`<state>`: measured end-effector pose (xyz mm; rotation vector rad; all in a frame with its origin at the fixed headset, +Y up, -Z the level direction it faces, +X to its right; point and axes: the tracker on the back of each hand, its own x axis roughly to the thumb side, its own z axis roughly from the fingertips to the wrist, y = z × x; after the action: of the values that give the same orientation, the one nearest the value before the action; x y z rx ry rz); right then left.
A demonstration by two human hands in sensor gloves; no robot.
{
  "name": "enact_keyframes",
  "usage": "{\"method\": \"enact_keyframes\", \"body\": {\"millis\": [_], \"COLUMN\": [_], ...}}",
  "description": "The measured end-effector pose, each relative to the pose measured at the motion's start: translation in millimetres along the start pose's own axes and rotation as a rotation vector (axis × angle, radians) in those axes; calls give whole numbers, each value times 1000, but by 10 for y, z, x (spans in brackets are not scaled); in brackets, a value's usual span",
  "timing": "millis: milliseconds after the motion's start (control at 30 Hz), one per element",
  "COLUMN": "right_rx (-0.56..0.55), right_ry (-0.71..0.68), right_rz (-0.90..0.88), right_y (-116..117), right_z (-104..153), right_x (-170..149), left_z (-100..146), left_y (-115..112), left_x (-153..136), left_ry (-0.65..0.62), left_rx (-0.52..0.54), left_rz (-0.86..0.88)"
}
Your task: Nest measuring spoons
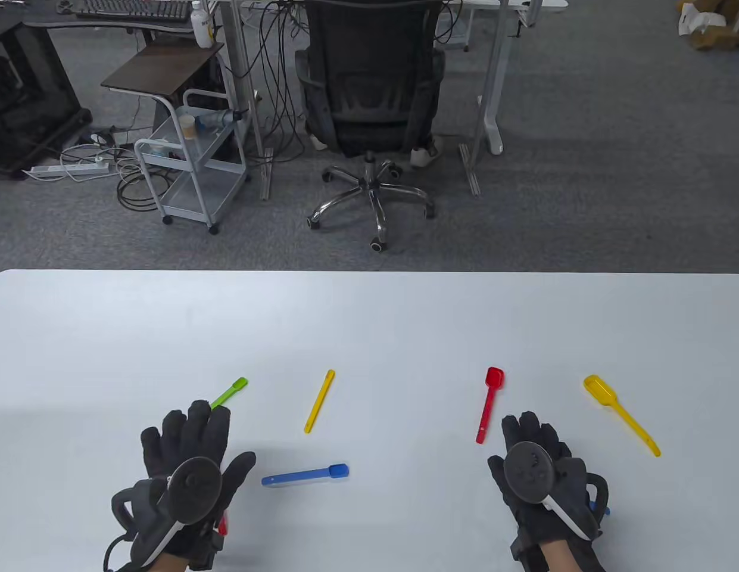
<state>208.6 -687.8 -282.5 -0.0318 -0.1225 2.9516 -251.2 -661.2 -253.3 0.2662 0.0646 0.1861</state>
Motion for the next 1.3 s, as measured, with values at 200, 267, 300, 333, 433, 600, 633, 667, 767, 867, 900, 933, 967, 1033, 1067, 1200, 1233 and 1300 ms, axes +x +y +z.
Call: {"method": "enact_keyframes", "body": {"millis": [200, 267, 300, 333, 433, 600, 633, 667, 767, 867, 900, 933, 967, 1033, 1067, 1200, 1233, 1300], "right_rx": [0, -1, -1, -1, -5, -13, -16, -21, -30, -50, -56, -57, -55, -65, -73, -106, -112, -119], "right_ry": [0, -1, -1, -2, -1, 3, 3, 4, 7, 11, 14, 15, 16, 20, 22, 42, 46, 59], "right_rz": [4, 4, 4, 5, 3, 3, 3, 4, 13, 28, 33, 37, 40, 52, 57, 54, 53, 71], "right_y": [3, 5, 7, 6, 8, -3, -7, -17, -51, -92, -109, -126, -140, -181, -205, -295, -306, -344], "right_z": [0, -1, -3, -5, -8, -10, -10, -11, -21, -44, -55, -67, -75, -96, -110, -180, -194, -248], "right_x": [7, 8, 10, 10, 9, 6, 7, 6, 1, -15, -25, -34, -41, -60, -72, -144, -159, -218], "left_z": [-1, -1, -3, -4, -7, -25, -28, -33, -51, -68, -74, -79, -81, -89, -93, -125, -132, -151], "left_y": [-11, -16, -21, -26, -49, -102, -110, -124, -161, -201, -216, -234, -247, -272, -283, -333, -340, -364], "left_x": [12, 17, 20, 23, 35, 58, 62, 69, 83, 93, 96, 100, 106, 116, 120, 140, 142, 138], "left_ry": [-3, -5, -7, -9, -12, -19, -19, -21, -22, -25, -26, -28, -30, -32, -34, -41, -45, -39], "left_rx": [-8, -12, -15, -19, -23, -39, -42, -45, -59, -72, -79, -85, -87, -97, -99, -108, -110, -110], "left_rz": [-5, -8, -9, -10, -17, -35, -37, -39, -46, -56, -57, -55, -58, -70, -72, -86, -91, -102]}}
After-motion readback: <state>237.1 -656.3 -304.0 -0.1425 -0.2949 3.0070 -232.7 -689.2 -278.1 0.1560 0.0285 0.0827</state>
